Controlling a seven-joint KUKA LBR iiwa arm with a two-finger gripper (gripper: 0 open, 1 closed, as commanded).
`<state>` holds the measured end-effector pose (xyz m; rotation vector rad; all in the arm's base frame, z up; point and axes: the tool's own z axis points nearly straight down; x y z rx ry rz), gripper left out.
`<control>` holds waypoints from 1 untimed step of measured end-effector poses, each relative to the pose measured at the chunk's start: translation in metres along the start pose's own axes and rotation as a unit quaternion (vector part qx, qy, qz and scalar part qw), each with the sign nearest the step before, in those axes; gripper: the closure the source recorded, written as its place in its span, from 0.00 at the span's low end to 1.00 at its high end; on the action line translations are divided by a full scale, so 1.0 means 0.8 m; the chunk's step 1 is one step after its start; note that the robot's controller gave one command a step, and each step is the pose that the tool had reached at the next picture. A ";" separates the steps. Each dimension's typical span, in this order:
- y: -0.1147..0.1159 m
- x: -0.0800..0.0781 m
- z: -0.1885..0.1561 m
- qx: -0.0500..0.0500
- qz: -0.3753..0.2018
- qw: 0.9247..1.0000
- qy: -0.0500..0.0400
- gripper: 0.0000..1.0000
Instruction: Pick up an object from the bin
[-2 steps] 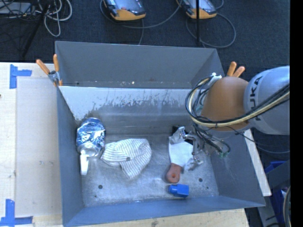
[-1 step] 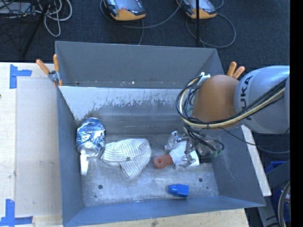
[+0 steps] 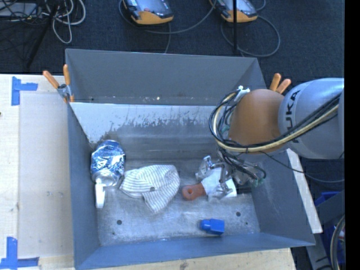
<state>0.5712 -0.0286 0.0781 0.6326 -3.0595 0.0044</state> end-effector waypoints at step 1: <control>-0.010 0.039 -0.226 -0.001 0.028 1.000 -0.007 1.00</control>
Offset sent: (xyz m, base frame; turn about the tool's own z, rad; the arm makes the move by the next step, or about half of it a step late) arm 0.0000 0.0000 0.0000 0.0000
